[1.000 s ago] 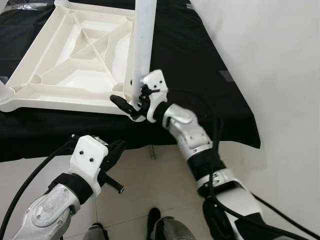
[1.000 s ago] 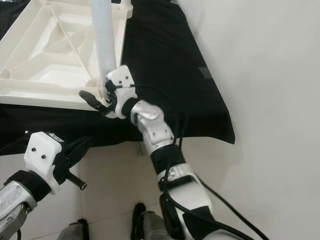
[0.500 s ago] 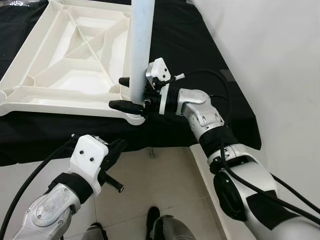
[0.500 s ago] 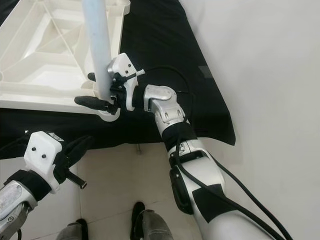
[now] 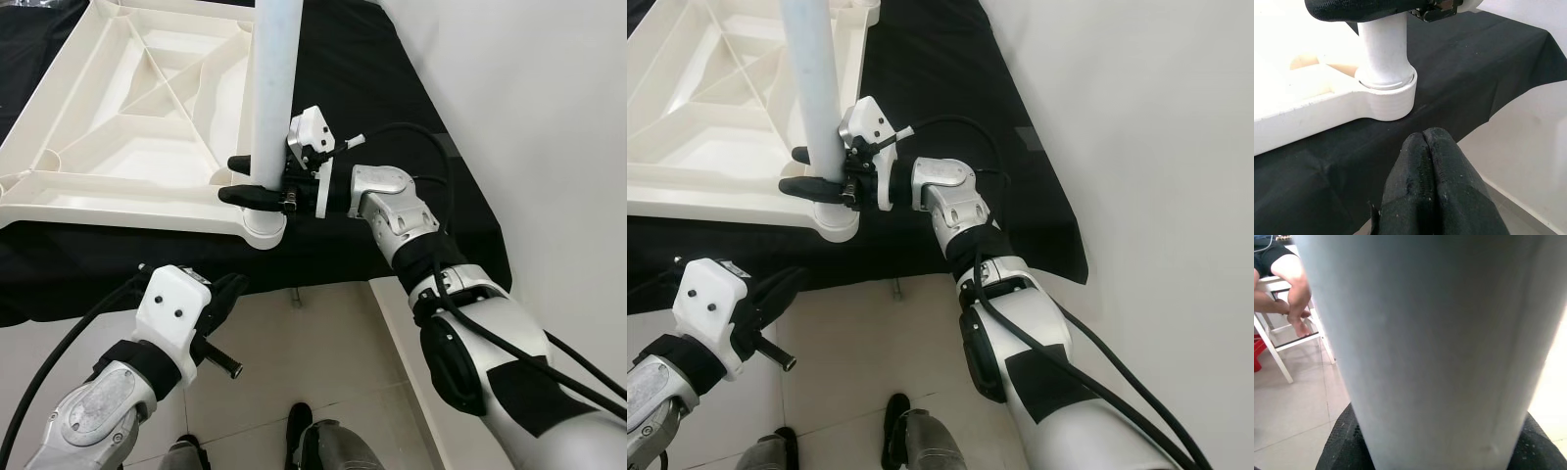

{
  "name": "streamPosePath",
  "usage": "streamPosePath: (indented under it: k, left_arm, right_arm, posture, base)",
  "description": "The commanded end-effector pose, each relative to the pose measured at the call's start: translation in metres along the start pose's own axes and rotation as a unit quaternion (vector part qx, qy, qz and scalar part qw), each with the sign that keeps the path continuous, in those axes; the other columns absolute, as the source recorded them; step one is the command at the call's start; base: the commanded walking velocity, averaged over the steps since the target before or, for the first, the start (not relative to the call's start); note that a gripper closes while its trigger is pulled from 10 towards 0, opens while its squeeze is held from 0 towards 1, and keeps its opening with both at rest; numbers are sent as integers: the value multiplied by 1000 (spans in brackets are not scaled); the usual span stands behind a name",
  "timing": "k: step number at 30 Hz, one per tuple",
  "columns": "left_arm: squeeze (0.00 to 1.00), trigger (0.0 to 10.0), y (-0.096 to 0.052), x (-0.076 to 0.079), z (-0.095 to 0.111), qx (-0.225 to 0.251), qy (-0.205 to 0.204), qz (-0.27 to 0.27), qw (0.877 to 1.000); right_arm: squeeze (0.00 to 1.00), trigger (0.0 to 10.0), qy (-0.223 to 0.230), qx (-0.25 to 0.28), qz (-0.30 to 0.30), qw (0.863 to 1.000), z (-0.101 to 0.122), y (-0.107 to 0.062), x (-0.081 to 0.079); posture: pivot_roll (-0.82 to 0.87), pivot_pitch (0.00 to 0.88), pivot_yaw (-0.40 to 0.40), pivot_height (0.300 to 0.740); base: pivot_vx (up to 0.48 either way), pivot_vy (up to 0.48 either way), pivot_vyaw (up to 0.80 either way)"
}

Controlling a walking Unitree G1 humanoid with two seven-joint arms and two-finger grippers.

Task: Building children table

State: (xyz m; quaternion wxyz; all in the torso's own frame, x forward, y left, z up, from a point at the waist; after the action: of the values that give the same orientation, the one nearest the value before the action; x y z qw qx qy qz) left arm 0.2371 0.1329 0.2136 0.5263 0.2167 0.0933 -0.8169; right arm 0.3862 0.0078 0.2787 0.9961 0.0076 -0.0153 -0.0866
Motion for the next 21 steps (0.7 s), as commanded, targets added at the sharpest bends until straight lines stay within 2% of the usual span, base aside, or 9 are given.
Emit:
streamPosePath:
  k: [1,3,4,6,15,16,19,20,21]
  left_arm:
    - [0,10000,-4,4,-1,-5,0,-6,1000]
    - [0,10000,-5,3,-1,-6,-1,-6,1000]
    - [0,10000,-6,2,-1,-7,0,-6,1000]
    - [0,10000,-7,0,-3,-11,0,-6,1000]
    - [0,10000,-5,-2,-4,-10,3,-5,1000]
    - [0,10000,-2,-3,-4,-8,7,-3,1000]
    - [0,10000,0,-5,-3,-4,8,-1,1000]
    - [0,10000,1,-7,-4,-5,13,4,1000]
    - [0,10000,2,-11,-6,-11,20,13,1000]
  right_arm:
    - [0,0,32,-34,-103,994,-25,-8,20]
    - [0,0,35,-44,-176,983,-32,-14,32]
    - [0,0,38,-31,-320,946,-58,-25,43]
    - [0,0,65,-15,-400,914,-96,-27,14]
    - [0,0,106,-10,-399,911,-114,-10,-14]
    - [0,10000,101,-5,-387,916,-108,1,-7]
    - [0,10000,98,6,-379,920,-100,10,-1]
    - [145,10000,84,26,-365,927,-88,14,5]
    - [1000,10000,74,47,-361,928,-77,12,11]
  posture:
    - [155,318,-203,740]
    - [155,318,-203,740]
    - [144,325,-195,740]
    - [155,340,-177,740]
    - [149,308,-159,740]
    - [159,288,-163,740]
    - [162,283,-166,740]
    - [164,273,-160,740]
    - [163,271,-155,740]
  base:
    - [0,0,0]
    - [0,0,0]
    - [0,0,0]
    - [0,0,0]
    - [0,0,0]
    - [0,0,0]
    - [0,0,0]
    - [0,0,0]
    - [0,0,0]
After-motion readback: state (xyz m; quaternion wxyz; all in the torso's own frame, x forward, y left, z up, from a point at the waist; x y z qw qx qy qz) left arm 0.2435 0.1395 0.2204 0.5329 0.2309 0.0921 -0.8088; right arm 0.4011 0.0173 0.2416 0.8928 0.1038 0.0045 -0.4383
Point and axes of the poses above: a point about 5 cm out from each wrist's last joint towards the gripper, its own y axis pointing out of the wrist towards the gripper, its own z axis along the axis of the wrist's last joint, x = y × z, the point moved 4 cm from there along y, pointing out of the wrist towards the gripper, and after that the axes turned 14 degrees about y, right-handed, at the moved point
